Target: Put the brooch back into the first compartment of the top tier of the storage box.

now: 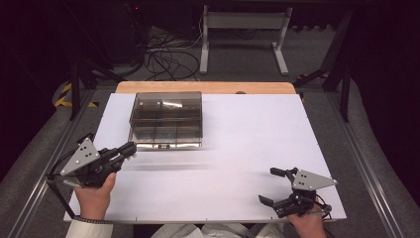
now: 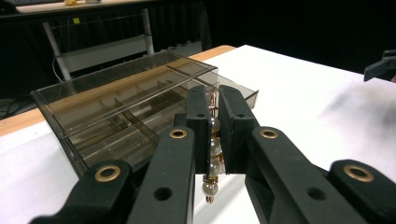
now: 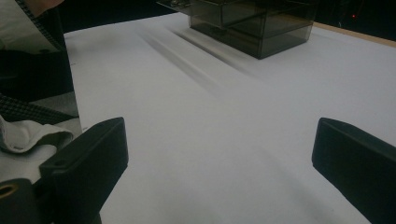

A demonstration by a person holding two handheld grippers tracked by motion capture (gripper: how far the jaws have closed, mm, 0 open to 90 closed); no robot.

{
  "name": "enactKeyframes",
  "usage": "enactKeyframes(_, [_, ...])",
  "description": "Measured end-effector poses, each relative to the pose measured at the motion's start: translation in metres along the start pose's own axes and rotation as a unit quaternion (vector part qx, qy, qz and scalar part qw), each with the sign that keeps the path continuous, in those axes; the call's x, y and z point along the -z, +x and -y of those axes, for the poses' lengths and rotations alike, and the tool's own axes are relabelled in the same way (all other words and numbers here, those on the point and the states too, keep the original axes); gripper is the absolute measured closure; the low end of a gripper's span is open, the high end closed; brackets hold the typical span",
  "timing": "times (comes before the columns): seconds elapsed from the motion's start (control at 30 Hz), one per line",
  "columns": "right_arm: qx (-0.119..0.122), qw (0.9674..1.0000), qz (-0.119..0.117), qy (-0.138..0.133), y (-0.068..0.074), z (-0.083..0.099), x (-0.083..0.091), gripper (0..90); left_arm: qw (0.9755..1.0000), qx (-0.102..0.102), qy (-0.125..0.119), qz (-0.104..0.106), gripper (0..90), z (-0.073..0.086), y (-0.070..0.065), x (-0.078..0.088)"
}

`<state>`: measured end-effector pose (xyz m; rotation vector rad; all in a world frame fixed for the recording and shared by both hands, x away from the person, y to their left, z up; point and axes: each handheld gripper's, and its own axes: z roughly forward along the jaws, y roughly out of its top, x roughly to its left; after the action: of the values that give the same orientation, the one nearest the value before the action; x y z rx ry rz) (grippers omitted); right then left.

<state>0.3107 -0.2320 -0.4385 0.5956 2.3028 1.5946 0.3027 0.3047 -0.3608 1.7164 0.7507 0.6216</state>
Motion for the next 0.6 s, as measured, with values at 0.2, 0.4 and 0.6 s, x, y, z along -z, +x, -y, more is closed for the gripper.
enactKeyframes(0.2, [0.000, 1.0000, 0.000, 0.000, 0.000, 0.000, 0.000, 4.1, 1.0000, -0.001, 0.003, -0.002, 84.0, -0.008, 0.003, -0.005])
enactKeyframes(0.4, [0.000, 1.0000, 0.000, 0.000, 0.000, 0.000, 0.000, 4.1, 0.9999, 0.001, 0.016, -0.001, 84.0, -0.017, 0.007, -0.012])
enactKeyframes(0.6, [0.000, 1.0000, 0.000, 0.000, 0.000, 0.000, 0.000, 4.1, 0.9997, 0.003, 0.025, -0.004, 84.0, -0.027, 0.013, -0.023])
